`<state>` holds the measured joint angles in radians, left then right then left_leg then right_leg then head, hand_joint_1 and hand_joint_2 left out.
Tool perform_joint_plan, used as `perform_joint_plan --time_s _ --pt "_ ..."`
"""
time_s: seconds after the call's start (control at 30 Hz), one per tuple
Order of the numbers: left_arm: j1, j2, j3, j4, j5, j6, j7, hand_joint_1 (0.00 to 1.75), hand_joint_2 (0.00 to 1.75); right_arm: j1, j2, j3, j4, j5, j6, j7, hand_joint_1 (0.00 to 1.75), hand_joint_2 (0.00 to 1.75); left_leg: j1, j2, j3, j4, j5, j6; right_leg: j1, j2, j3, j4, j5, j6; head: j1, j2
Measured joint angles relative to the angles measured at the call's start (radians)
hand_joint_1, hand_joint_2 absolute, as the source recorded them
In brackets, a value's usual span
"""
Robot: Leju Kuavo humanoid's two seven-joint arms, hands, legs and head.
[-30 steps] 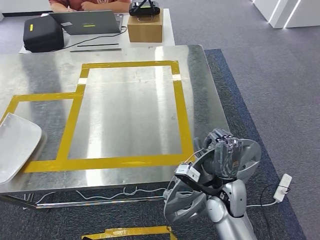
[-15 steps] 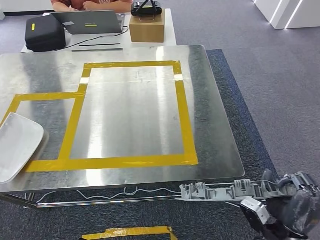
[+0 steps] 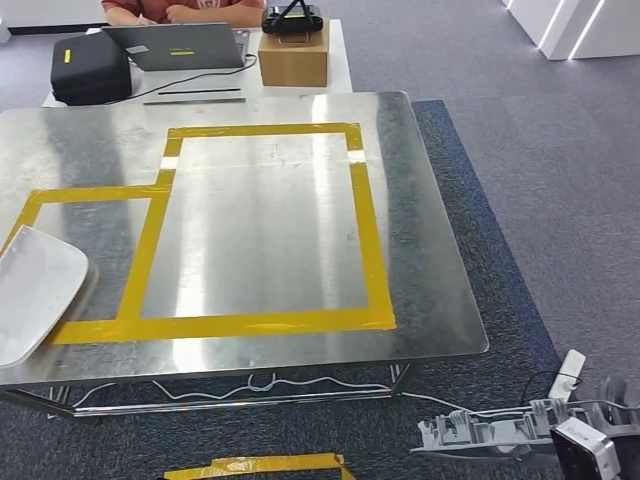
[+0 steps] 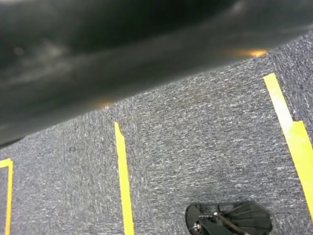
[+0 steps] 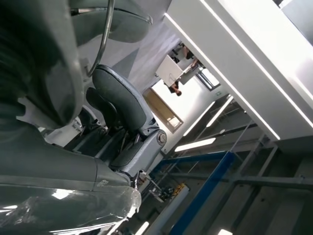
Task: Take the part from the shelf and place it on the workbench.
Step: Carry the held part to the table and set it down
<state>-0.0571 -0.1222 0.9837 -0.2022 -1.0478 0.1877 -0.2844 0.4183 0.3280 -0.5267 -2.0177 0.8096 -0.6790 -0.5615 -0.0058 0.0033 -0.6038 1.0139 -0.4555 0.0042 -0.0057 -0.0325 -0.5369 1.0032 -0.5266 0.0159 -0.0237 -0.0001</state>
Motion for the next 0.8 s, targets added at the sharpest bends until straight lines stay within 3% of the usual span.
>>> perform_joint_plan --time_s 0.3,0.53,0.63,0.8 --pt "0.0 0.0 0.0 0.0 -0.02 -0.006 -0.002 0.0 0.0 -0.005 0.0 -0.012 -0.045 0.015 0.0 -0.066 1.75 1.75 0.0 0.0 0.0 0.0 0.0 0.0 0.0 0.0 0.001 0.0 0.0 0.0 0.0 0.0" --pt "-0.003 -0.019 -0.002 0.0 -0.056 0.012 -0.02 0.0 0.0 -0.04 -0.034 -0.014 -0.076 0.062 0.0 -0.01 1.75 1.75 -0.001 0.0 0.001 0.0 0.001 0.001 -0.002 0.0 0.001 0.0 0.0 0.001 0.0 0.0" --pt "-0.017 -0.072 -0.004 0.0 -0.07 0.083 -0.016 0.0 0.0 -0.08 -0.104 -0.015 -0.088 0.113 0.003 0.089 1.75 1.75 -0.004 0.0 0.0 0.0 0.001 0.002 -0.004 0.0 0.001 0.0 0.002 0.003 -0.001 0.0" --pt "-0.033 -0.117 -0.004 0.0 -0.072 0.085 -0.012 0.0 0.0 -0.171 -0.346 -0.015 -0.09 0.137 0.033 0.312 1.75 1.75 -0.008 0.001 0.0 0.001 0.002 0.009 -0.008 0.001 0.001 0.0 0.005 0.008 0.0 0.0"
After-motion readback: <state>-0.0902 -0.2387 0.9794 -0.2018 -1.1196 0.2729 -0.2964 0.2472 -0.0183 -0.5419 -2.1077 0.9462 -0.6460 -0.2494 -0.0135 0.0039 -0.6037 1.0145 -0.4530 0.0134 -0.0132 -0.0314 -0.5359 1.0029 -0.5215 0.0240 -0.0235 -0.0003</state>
